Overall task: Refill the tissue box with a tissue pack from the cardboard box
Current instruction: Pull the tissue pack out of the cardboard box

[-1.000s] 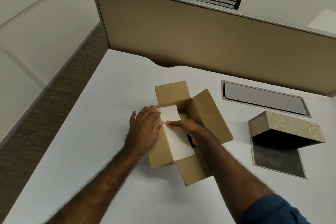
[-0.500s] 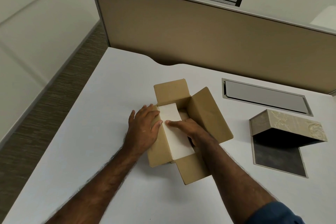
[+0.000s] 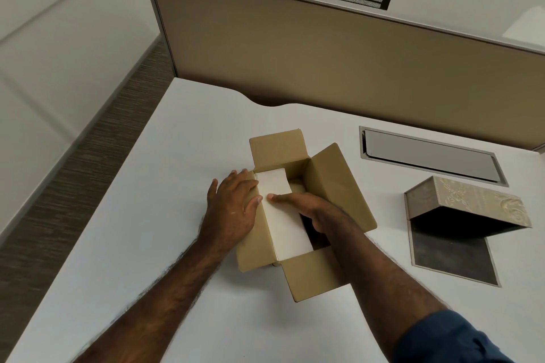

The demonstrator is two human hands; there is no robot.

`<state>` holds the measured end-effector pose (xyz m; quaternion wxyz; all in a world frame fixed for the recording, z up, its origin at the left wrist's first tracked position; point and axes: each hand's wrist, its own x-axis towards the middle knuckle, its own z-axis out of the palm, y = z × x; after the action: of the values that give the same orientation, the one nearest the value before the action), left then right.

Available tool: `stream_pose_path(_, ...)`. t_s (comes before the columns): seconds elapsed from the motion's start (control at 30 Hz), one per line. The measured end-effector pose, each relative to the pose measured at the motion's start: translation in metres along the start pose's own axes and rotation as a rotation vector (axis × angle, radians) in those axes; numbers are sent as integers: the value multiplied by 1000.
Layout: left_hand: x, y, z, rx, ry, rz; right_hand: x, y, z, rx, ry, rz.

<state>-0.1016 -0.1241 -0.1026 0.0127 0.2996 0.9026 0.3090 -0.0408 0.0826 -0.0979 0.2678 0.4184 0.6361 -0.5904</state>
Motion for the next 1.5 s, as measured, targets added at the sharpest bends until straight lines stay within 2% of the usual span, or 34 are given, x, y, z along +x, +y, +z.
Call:
stream_pose_path(0.27, -3, -4, 0, -2, 5, -4, 2, 5, 6, -22, 31, 4)
stream_pose_path(0.43, -4, -4, 0, -9, 5, -6, 1, 11, 9, -46, 104, -86)
stream_pose_path(0.77, -1, -4, 0, 8, 2, -4, 0, 17, -8, 182, -34, -142)
stream_pose_path(1.07, -1, -1, -1, 34, 21, 9, -3, 14, -5, 153, -167, -215)
stream_pose_path(1.3, -1, 3, -5, 57, 8, -7, -15, 12, -1, 162, -53, -378)
stream_pose_path(1.5, 3, 5, -12, 23, -50, -42, -40, 2, -6, 215, -50, -471)
